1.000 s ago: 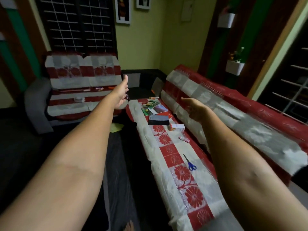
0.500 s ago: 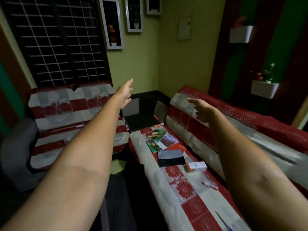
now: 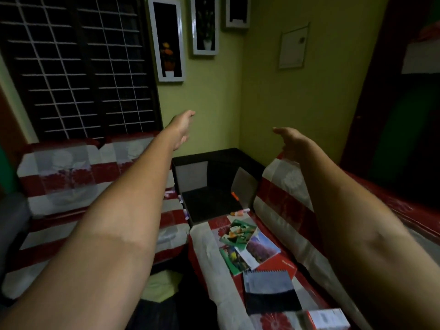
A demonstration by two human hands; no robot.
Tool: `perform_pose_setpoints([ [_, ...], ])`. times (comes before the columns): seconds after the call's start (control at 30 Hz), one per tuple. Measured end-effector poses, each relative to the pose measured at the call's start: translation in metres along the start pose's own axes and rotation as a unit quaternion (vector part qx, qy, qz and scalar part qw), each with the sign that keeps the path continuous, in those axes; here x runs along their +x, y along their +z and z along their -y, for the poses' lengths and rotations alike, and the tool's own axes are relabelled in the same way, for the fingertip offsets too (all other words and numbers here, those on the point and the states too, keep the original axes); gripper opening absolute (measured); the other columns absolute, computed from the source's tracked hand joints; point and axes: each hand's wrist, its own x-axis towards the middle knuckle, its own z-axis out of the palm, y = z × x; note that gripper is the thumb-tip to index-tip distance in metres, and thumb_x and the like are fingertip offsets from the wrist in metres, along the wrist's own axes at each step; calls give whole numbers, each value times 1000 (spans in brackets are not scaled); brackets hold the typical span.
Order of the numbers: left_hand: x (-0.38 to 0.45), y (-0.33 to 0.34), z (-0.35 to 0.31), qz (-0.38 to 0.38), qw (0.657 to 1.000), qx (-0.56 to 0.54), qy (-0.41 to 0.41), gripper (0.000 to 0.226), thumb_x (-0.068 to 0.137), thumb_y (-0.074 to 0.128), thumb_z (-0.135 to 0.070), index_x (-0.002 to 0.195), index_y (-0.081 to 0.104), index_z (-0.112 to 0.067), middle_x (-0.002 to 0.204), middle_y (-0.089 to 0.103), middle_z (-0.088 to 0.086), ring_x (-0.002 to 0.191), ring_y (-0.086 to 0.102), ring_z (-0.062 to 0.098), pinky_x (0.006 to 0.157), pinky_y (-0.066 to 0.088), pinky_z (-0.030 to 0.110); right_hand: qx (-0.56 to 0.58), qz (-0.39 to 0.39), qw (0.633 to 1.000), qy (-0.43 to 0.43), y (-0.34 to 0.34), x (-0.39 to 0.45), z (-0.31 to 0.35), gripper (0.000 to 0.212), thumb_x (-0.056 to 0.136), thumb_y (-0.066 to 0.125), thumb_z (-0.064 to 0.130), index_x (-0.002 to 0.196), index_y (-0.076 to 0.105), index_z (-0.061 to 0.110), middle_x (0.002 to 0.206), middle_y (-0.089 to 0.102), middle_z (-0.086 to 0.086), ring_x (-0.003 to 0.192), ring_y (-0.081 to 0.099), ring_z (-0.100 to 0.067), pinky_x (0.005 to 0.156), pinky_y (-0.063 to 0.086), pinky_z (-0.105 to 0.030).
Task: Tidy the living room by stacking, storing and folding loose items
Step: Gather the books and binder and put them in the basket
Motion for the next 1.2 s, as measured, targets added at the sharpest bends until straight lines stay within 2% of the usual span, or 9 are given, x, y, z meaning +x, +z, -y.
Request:
perform_pose_setpoints([
  [0.17, 102, 9, 12, 49, 999, -4, -14, 53, 101, 35, -34, 151, 25, -17, 156, 26, 7, 144, 22, 24, 117, 21, 38, -23, -24, 999, 18, 19, 74, 9, 72, 96, 51, 40, 152, 16, 12, 159, 8, -13, 145, 15, -35, 117, 21, -49],
  [0.33, 190, 33, 29, 111, 994, -6, -16, 52, 100, 38, -34, 148, 31, -16, 154, 32, 5, 142, 28, 23, 116, 25, 36, -2, -103, 994, 36, 15, 129, -1, 69, 93, 53, 43, 149, 25, 14, 156, 21, -13, 130, 39, -27, 109, 35, -42],
  [0.47, 261, 59, 29, 195, 981, -7, 4, 48, 101, 38, -30, 146, 33, -15, 155, 29, 8, 144, 24, 24, 116, 24, 37, -19, -207, 977, 49, 19, 158, 1, 68, 97, 47, 44, 151, 20, 12, 158, 15, -13, 141, 25, -33, 115, 25, -47],
  [0.6, 311, 83, 10, 275, 961, -1, 15, 48, 101, 36, -30, 147, 32, -16, 156, 25, 9, 146, 18, 26, 116, 20, 38, 9, -246, 966, 76, 23, 168, 6, 72, 97, 43, 48, 153, 11, 14, 159, 8, -13, 145, 15, -33, 117, 17, -50],
  [0.77, 349, 121, -7, 370, 929, -11, 28, 53, 100, 37, -31, 150, 27, -15, 159, 16, 8, 147, 13, 25, 115, 21, 38, 39, -292, 952, 83, -28, 201, -18, 106, 65, 70, 68, 150, 22, 27, 159, 14, -9, 142, 26, -33, 111, 24, -61],
  [0.83, 360, 135, -5, 390, 920, -10, 30, 53, 100, 37, -30, 149, 27, -15, 159, 15, 8, 147, 13, 26, 115, 22, 39, 34, -340, 936, 89, -5, 186, -4, 83, 86, 59, 53, 151, 20, 20, 158, 14, -11, 143, 20, -34, 115, 21, -53],
  [0.9, 372, 150, 0, 416, 909, -10, 30, 52, 100, 37, -30, 149, 28, -15, 159, 14, 9, 147, 13, 26, 115, 22, 39, 13, -382, 920, 84, 15, 183, 13, 69, 94, 52, 41, 151, 20, 18, 159, 13, -11, 144, 16, -33, 116, 20, -49],
  [1.03, 399, 175, 10, 442, 896, -13, 28, 52, 100, 37, -29, 150, 27, -14, 160, 15, 8, 147, 13, 26, 115, 21, 40, 38, -404, 911, 68, 2, 210, 11, 68, 97, 50, 33, 152, 15, 14, 160, 9, -11, 146, 12, -31, 118, 13, -47],
  [1.2, 436, 198, 8, 450, 892, -19, 32, 53, 100, 36, -29, 150, 26, -13, 159, 15, 8, 147, 14, 25, 115, 21, 40, 62, -422, 902, 72, -14, 245, 15, 71, 96, 50, 38, 152, 14, 10, 159, 9, -13, 147, 9, -29, 119, 11, -42],
])
